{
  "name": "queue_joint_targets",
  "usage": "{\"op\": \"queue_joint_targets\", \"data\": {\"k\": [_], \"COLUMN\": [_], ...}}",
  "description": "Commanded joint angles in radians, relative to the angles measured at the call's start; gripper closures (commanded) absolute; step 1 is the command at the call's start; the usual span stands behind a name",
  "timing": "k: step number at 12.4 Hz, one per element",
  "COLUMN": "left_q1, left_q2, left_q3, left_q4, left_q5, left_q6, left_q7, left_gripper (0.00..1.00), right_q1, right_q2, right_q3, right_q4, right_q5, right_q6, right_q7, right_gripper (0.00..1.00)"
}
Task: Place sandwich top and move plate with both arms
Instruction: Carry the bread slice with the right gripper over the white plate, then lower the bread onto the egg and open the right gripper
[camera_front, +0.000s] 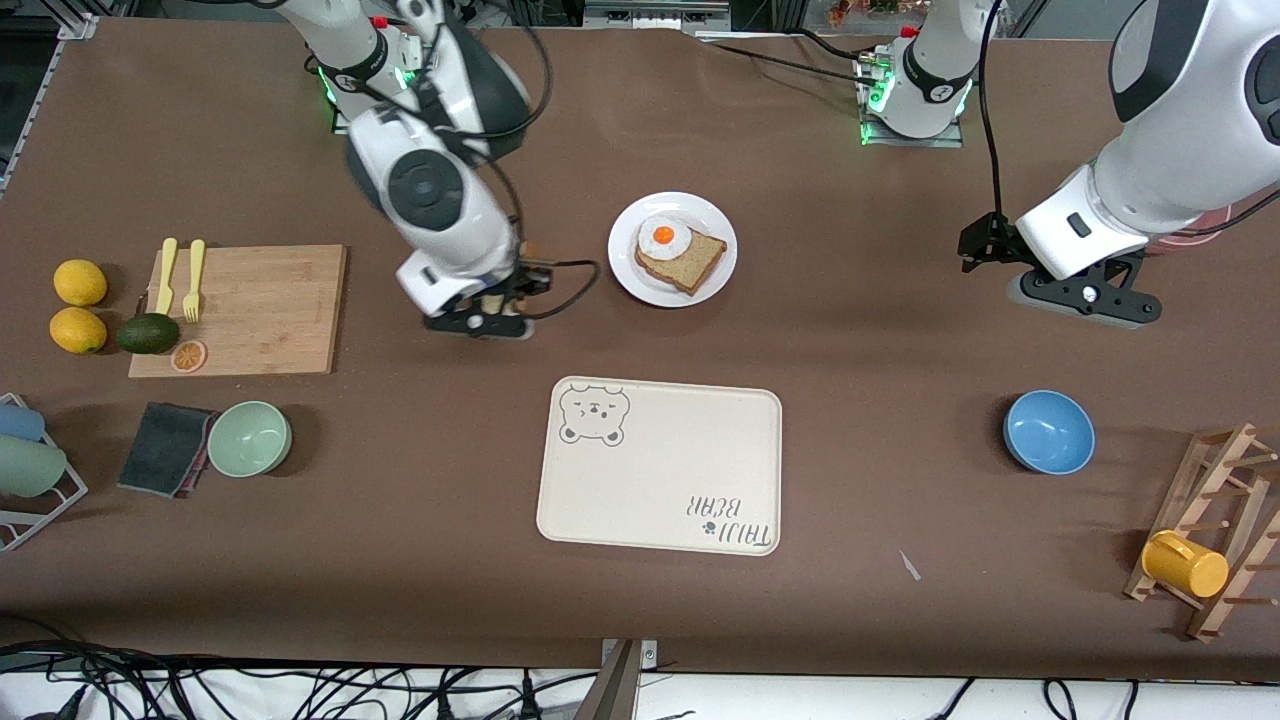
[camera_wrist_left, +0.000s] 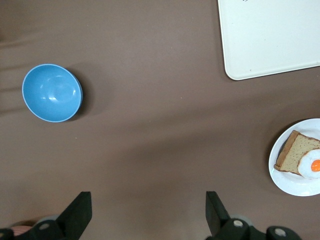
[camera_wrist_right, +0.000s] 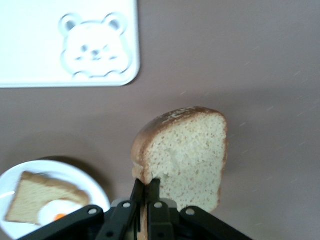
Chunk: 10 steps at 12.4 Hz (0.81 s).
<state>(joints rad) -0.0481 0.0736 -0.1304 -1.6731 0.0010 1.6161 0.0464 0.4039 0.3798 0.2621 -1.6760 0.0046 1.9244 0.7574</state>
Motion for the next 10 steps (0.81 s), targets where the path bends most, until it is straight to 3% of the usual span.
{"op": "queue_joint_targets", "data": {"k": [1, 6, 10], "left_q1": [0.008, 0.008, 0.008], "left_q2": [0.003, 0.003, 0.003], "left_q3": [-0.001, -0.001, 0.0], "left_q4": [0.019, 0.019, 0.019], "left_q5": [-0.022, -0.022, -0.022], "left_q6": [-0.018, -0.018, -0.018], "left_q7": [0.01, 0.01, 0.01], "left_gripper": [0.0, 0.0, 0.0], "right_q1": [0.09, 0.2, 0.245], "right_q2": [0.037, 0.112, 0.123], "right_q3": [-0.001, 0.067, 0.095], "right_q4": [0.064, 0.065, 0.05], "right_q5": [0.02, 0.018, 0.046], "right_q6": [0.01, 0.171, 0.194], "right_q7": [0.158, 0.428, 0.53], "right_gripper": [1.0, 1.0, 1.0]}}
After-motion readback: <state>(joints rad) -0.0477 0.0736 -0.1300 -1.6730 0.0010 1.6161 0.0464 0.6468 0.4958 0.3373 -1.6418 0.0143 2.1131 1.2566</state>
